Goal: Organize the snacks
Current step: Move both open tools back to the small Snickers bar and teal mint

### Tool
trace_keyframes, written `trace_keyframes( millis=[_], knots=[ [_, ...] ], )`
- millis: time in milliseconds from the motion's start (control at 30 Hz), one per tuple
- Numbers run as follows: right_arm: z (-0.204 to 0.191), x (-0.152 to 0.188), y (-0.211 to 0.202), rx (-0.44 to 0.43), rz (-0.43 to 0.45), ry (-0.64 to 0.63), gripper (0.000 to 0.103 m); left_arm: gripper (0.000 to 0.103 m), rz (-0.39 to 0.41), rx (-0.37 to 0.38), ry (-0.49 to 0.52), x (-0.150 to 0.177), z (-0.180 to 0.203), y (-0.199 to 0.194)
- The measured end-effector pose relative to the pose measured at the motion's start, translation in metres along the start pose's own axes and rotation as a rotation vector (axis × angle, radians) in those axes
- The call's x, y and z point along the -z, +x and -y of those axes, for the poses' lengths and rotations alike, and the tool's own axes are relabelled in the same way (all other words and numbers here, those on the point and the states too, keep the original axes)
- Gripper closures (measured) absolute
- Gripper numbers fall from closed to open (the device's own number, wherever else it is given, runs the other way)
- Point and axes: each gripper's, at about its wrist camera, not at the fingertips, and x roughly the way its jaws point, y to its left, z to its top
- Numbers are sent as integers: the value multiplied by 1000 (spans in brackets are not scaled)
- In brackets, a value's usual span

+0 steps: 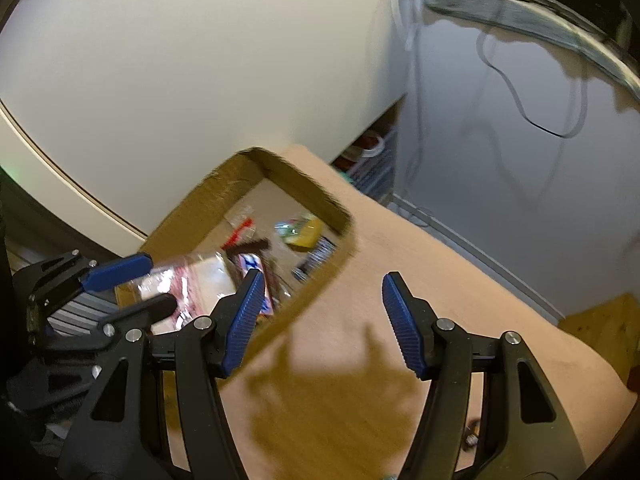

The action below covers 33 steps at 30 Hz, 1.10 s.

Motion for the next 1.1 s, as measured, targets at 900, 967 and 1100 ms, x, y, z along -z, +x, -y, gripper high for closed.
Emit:
trace_keyframes(
  millis=[900, 967, 1100],
  knots=[
    [148, 122, -36, 73, -145, 130, 39, 63, -299, 341, 68, 95, 163, 52],
    [151, 120, -26, 54, -167, 102, 39, 63, -314, 342, 63, 100, 169, 59],
    [153, 117, -12, -3, -183, 74, 39, 63, -328, 336, 36, 103, 175, 70]
  ],
)
